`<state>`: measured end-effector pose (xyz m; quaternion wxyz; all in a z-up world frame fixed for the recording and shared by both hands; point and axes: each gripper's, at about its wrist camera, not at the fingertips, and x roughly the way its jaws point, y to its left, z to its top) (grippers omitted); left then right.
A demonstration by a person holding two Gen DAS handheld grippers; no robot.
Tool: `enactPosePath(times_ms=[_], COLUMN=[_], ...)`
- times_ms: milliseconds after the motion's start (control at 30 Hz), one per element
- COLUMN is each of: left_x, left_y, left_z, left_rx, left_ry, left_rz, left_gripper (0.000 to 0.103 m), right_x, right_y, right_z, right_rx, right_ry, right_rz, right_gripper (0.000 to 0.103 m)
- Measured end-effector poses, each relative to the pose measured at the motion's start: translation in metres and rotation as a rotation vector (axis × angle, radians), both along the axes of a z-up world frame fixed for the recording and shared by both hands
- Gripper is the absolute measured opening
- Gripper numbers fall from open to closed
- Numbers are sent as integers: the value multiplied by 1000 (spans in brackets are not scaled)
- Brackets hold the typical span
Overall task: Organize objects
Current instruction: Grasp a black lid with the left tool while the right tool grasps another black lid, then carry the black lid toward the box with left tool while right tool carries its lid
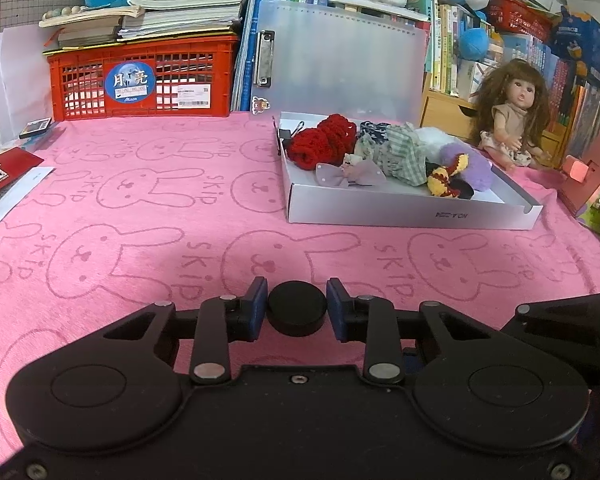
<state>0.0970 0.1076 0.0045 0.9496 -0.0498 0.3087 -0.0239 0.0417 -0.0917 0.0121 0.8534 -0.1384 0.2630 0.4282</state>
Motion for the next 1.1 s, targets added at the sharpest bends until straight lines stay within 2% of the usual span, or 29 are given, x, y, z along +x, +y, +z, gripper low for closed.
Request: enactPosePath(times_ms=[133,533,1100], left_x=[0,-1,-1], left_y=[-2,-5,-28], left_z=[1,2,9], left_rx=[2,1,-6], left_ry=[-1,-2,-14], left_rz=[-3,-5,-50], left_gripper=[31,31,30], right_x=[3,10,28], right_y=[-2,-17,-59], right_z=[1,4,11], right_rx=[7,29,46], right_ry=[5,17,11], right_rz=[-23,-80,-232], right_gripper=[36,36,36])
